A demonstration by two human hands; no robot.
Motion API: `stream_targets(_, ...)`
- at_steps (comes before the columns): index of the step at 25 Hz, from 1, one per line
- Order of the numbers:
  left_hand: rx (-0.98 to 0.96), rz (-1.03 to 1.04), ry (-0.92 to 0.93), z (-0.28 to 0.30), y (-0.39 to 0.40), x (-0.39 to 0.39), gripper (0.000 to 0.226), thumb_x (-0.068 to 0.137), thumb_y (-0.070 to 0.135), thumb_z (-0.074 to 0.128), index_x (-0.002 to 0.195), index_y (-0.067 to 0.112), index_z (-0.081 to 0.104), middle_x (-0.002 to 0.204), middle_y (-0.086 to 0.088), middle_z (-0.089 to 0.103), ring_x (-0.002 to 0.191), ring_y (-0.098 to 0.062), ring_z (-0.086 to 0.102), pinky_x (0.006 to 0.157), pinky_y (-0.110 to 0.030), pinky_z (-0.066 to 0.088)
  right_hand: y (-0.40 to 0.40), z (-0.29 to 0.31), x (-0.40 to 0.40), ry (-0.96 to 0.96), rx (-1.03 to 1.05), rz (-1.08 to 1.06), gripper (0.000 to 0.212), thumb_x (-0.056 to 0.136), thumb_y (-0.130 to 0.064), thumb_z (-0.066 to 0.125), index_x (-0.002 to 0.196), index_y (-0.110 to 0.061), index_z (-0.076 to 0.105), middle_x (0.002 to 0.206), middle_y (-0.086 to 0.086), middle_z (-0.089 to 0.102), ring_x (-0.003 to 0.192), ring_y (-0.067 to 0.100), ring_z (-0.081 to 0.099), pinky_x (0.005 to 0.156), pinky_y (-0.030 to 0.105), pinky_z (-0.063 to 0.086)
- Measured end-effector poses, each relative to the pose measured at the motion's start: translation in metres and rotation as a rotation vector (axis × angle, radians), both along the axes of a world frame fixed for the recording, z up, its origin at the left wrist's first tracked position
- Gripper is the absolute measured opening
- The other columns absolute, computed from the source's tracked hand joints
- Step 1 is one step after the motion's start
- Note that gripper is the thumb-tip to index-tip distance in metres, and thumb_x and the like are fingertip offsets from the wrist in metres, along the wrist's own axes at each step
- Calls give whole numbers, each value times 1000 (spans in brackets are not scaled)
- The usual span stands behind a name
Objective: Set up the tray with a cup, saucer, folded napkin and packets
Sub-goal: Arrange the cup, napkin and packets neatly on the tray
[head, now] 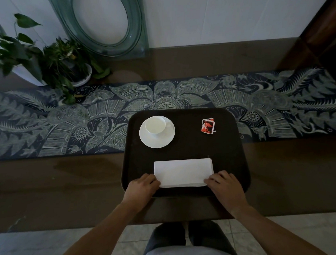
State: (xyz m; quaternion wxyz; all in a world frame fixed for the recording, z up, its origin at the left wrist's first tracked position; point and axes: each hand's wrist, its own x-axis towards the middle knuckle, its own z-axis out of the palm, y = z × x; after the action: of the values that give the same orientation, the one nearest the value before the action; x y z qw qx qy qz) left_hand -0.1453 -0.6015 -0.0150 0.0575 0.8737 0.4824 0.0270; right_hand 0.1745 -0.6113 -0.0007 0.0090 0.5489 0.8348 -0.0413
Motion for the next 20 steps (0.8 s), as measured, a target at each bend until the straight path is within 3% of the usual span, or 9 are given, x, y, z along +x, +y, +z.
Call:
stream_targets(7, -7, 18, -55, -3, 3, -4, 15, 77, 27, 76, 90, 24, 68, 93, 4, 65, 75, -14, 61, 45, -24, 45, 0, 1, -6, 14, 18, -20, 38, 55, -19, 92, 90, -22, 76, 88, -2, 71, 78, 24, 64, 59, 35, 53)
stream_targets(9, -2, 20, -56, -3, 4, -5, 6, 84, 29, 65, 88, 25, 68, 91, 5, 64, 73, -14, 61, 45, -25, 44, 0, 0, -6, 12, 9, -4, 37, 57, -18, 91, 89, -23, 75, 87, -2, 70, 78, 24, 63, 59, 35, 53)
stream_targets(12, -2, 17, -54, -3, 4, -5, 18, 89, 33, 52, 87, 24, 67, 90, 5, 64, 71, -13, 60, 43, -25, 44, 1, -2, -5, -3, -29, -15, 36, 62, -22, 89, 94, -26, 74, 92, -4, 70, 83, 22, 63, 64, 34, 53)
stream_targets(16, -98, 5, -38, 4, 8, -4, 8, 83, 29, 70, 89, 24, 67, 95, 4, 64, 74, -13, 61, 47, -23, 44, 5, -10, -5, -32, -176, -74, 31, 94, -34, 56, 124, -32, 61, 122, -9, 59, 110, 16, 51, 91, 32, 42)
stream_targets(20, -288, 20, 150, 19, 28, 9, 24, 92, 41, 50, 106, 24, 58, 112, 2, 55, 98, -17, 56, 65, -29, 41, 12, -8, -3, 58, -273, -140, 30, 96, -47, 46, 120, -37, 59, 120, -15, 55, 108, 9, 48, 91, 26, 40)
